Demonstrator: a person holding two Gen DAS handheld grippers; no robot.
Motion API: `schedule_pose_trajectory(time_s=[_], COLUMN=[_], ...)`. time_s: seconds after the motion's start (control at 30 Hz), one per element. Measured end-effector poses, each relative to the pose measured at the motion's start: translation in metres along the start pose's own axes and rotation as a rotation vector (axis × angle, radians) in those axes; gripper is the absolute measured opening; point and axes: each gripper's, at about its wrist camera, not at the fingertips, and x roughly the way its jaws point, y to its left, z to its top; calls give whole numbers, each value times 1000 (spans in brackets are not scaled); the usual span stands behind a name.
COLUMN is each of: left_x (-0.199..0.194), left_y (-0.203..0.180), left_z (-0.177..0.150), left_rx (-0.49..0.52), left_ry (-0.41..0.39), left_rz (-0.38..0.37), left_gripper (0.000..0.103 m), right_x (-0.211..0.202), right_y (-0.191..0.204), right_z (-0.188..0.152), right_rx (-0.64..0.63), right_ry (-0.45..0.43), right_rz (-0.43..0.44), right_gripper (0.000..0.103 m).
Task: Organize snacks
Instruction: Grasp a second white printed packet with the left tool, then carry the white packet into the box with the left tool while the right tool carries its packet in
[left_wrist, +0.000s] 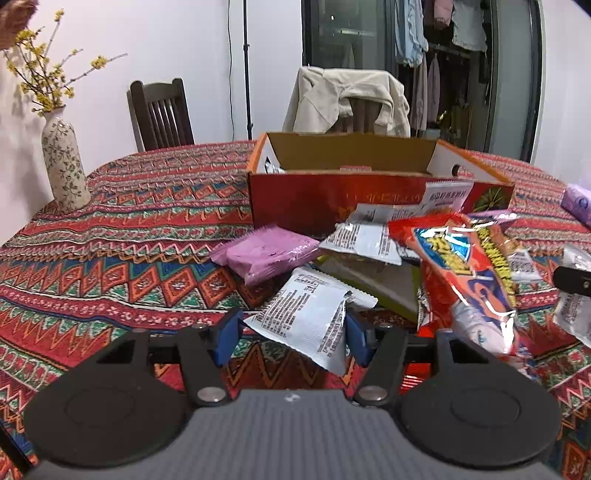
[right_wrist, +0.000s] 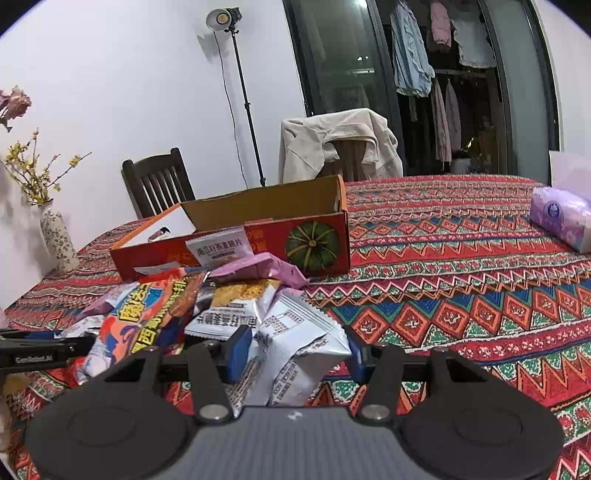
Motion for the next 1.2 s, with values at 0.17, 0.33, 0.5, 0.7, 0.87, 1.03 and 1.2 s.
schedule_pose_trajectory(time_s=[0.17, 0.33, 0.5, 0.7, 0.87, 1.03, 1.2], left_x=[-22, -30, -29, -19, 0, 27, 64], left_y=[6, 7, 4, -4, -10, -19, -25], left_z=[7, 20, 42, 77, 103, 129, 156], left_rx=[-12, -29, -44, -42, -62, -55, -50], left_ry=[-60, -102, -143, -202, -242, -257, -245], left_rz=[-9, -29, -45, -56, -88, -117, -74], left_gripper=[59, 59, 60, 60, 60, 60, 60], right_x=[-7, -11, -6, 6, 23, 51, 87], right_y=[6, 13, 18, 26, 28, 30, 29], right_z=[5, 14, 32, 65, 91, 116, 138], right_rx=[-16, -44, -60, -95, -95, -100, -108], right_ry=[-17, -41, -65, -110, -153, -154, -126], right_rz=[-5, 0, 3, -8, -13, -16, -28], right_gripper=[52, 52, 52, 52, 52, 52, 52])
